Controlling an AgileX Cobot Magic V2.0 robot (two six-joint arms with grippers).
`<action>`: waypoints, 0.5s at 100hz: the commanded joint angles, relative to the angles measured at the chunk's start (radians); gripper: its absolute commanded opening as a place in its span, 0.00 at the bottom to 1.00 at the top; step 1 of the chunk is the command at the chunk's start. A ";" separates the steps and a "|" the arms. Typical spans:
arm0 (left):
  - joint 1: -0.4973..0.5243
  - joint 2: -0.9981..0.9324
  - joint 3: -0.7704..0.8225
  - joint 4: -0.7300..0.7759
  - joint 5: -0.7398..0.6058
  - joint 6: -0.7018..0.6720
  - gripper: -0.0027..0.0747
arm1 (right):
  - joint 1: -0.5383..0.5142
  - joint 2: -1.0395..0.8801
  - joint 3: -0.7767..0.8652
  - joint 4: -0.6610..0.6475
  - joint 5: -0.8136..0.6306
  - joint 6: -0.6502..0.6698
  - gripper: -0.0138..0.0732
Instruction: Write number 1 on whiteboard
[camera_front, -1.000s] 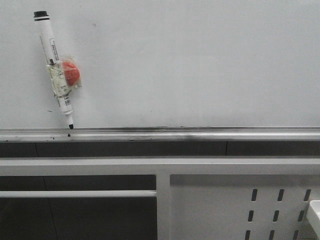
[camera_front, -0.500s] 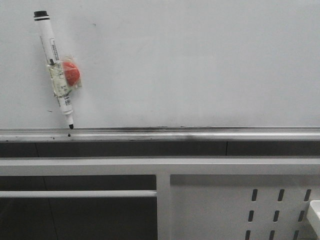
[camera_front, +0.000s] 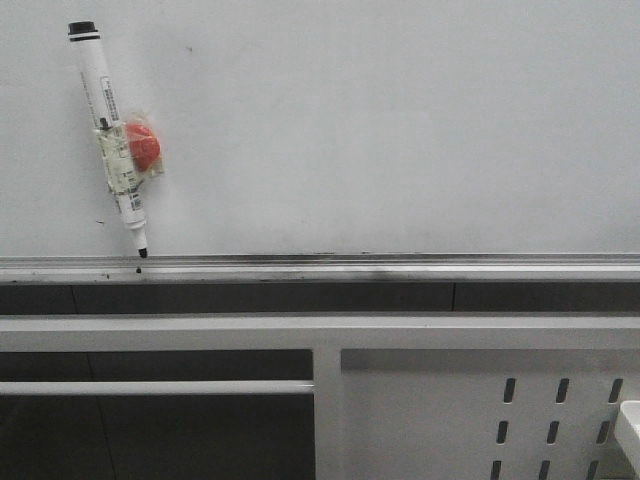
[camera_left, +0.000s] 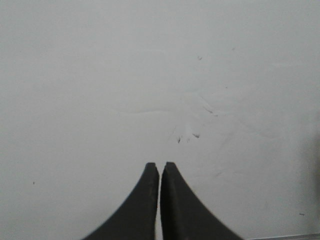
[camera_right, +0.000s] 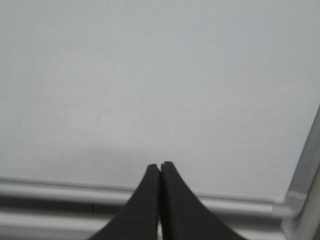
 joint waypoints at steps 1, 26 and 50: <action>-0.008 -0.021 0.022 -0.067 -0.082 -0.010 0.01 | -0.007 -0.018 0.014 0.000 -0.267 -0.002 0.10; -0.008 0.062 -0.162 -0.158 0.200 -0.010 0.01 | -0.001 0.041 -0.174 0.287 0.125 0.086 0.10; -0.008 0.176 -0.258 -0.202 0.008 -0.010 0.01 | -0.001 0.172 -0.355 0.301 0.227 0.086 0.10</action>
